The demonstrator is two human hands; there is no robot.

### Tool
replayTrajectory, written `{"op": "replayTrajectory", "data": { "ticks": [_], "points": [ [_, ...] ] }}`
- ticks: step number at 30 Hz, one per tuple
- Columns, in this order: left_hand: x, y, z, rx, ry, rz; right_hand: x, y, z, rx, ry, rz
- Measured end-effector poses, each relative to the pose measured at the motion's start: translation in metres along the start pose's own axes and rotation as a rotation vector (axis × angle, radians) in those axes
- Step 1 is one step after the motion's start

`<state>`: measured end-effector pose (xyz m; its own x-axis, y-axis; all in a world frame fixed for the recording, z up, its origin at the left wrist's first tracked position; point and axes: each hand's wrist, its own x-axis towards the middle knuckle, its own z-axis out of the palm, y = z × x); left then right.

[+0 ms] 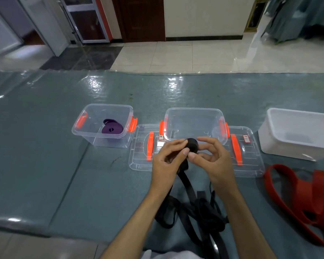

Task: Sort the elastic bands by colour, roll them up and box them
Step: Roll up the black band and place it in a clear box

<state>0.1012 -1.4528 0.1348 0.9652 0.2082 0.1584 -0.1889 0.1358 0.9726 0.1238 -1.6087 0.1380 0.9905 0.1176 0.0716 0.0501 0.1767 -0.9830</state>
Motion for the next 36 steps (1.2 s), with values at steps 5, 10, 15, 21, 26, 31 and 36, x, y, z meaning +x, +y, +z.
{"op": "replayTrajectory", "data": {
  "ticks": [5, 10, 15, 21, 26, 31, 36],
  "points": [
    [0.004, -0.004, -0.009, 0.135, -0.047, -0.022, 0.006, -0.001, -0.004, -0.048, -0.071, 0.04],
    [0.007, -0.005, -0.008, 0.265, -0.054, 0.065, 0.014, -0.003, -0.008, -0.067, -0.066, 0.058],
    [0.016, 0.003, -0.016, 0.2, -0.152, 0.029, 0.017, -0.006, -0.009, -0.001, -0.089, 0.024],
    [0.033, 0.015, -0.026, 0.132, -0.232, -0.047, 0.018, 0.0, 0.003, 0.149, -0.113, 0.044],
    [0.026, 0.009, -0.017, 0.032, -0.073, -0.071, 0.026, -0.004, -0.002, -0.234, 0.006, 0.004],
    [0.027, 0.004, -0.015, -0.013, -0.066, -0.012, 0.024, -0.005, -0.001, -0.054, 0.003, 0.011],
    [0.041, 0.01, -0.028, 0.108, -0.102, 0.016, 0.019, 0.003, 0.002, 0.026, -0.118, 0.043]
  ]
}}
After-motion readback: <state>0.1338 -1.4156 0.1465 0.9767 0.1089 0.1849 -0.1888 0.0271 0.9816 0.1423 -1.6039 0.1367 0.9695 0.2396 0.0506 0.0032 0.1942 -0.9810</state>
